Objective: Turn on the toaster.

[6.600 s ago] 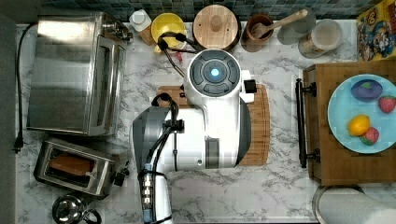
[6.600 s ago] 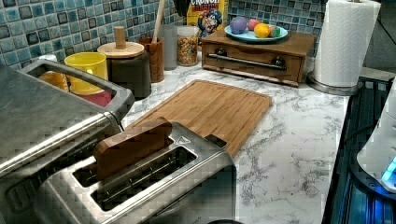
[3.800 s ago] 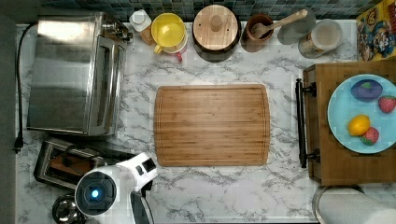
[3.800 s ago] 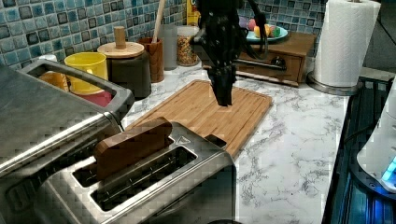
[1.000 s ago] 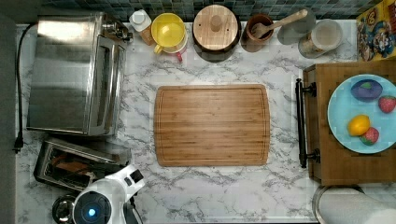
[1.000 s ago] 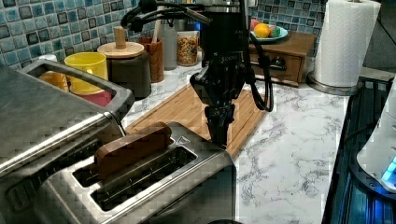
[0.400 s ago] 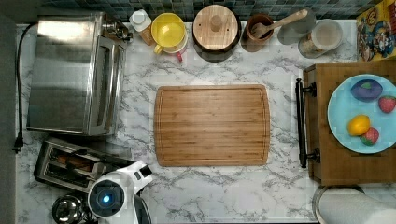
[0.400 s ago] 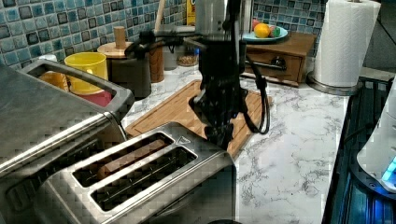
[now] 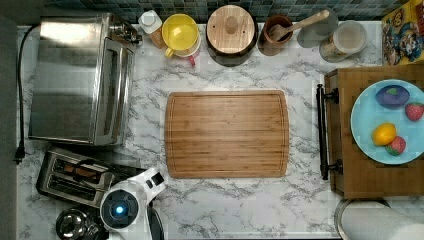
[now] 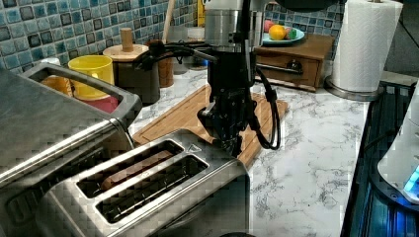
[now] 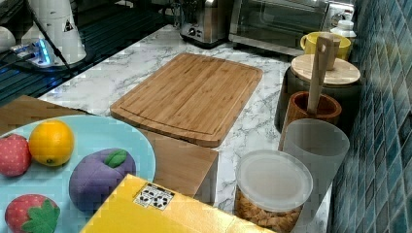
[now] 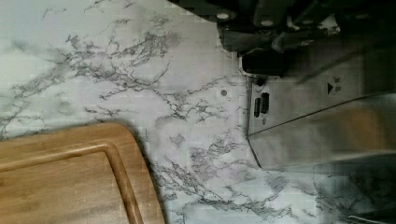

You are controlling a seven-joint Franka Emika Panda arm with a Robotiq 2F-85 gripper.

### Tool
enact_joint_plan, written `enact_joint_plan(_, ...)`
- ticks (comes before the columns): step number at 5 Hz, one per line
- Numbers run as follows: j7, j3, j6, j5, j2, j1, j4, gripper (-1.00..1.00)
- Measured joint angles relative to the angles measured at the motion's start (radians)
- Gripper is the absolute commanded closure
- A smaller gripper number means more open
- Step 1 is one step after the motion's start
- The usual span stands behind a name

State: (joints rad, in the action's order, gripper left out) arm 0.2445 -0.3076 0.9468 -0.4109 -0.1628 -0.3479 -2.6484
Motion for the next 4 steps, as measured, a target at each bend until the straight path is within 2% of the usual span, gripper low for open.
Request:
enact_joint_plan(2,0.071,0.015,0.053,-0.055,-0.06,-0.029,-0.068,1.0)
enact_joint_plan(4,0.071,0.023,0.054,-0.055,-0.061,-0.031,-0.07,1.0)
